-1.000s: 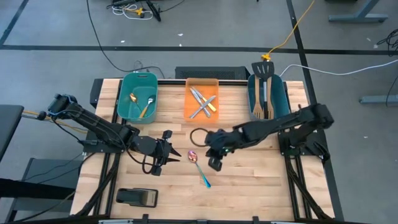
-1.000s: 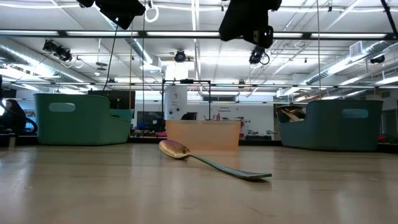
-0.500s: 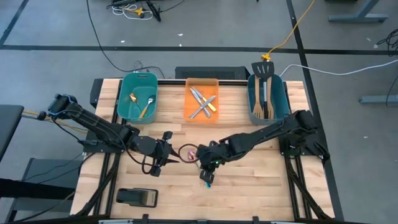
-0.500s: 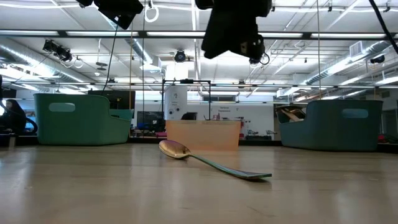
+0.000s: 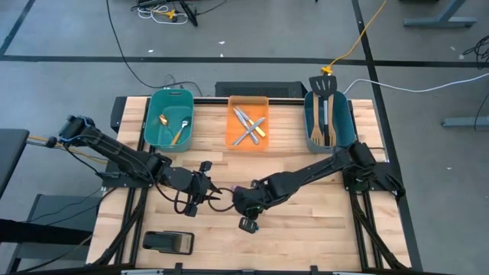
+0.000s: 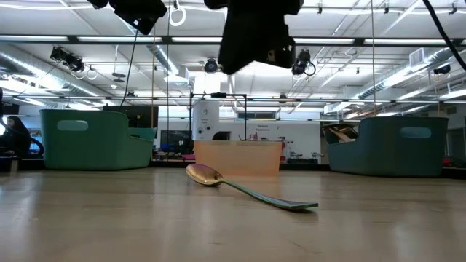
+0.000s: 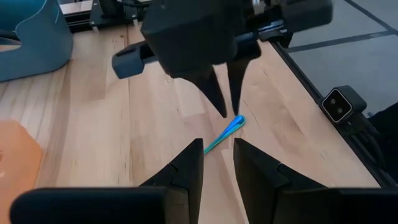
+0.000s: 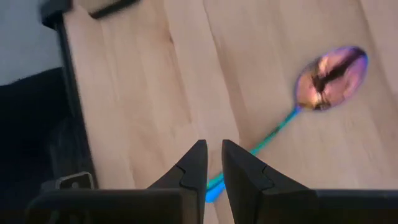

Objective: Pick & Place Kitchen Items
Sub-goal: Put the blue spoon into the green bin

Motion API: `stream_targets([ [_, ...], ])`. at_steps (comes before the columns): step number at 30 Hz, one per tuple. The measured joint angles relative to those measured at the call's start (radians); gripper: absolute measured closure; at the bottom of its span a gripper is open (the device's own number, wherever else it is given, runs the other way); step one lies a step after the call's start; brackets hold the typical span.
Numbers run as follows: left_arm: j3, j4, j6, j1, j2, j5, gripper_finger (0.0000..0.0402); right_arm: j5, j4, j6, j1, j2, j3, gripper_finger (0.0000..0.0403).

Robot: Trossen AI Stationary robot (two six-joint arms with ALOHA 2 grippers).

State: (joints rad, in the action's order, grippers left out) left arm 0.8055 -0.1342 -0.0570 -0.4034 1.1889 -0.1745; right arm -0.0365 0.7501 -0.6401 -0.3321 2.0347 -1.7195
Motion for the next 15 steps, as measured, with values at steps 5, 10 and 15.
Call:
stream_targets([
  [5, 0.0, -0.006, -0.001, 0.0, 0.0, 0.0, 0.0307, 0.011, 0.042, -0.011, 0.001, 0.021, -0.001, 0.0344],
  [10, 0.0, -0.011, -0.001, 0.0, 0.0, 0.0, 0.0307, 0.028, 0.063, -0.014, 0.007, 0.033, -0.001, 0.0344],
  [15, 0.0, -0.022, -0.002, 0.0, -0.007, 0.0, 0.0307, 0.029, 0.079, -0.049, 0.016, 0.048, -0.001, 0.0344],
])
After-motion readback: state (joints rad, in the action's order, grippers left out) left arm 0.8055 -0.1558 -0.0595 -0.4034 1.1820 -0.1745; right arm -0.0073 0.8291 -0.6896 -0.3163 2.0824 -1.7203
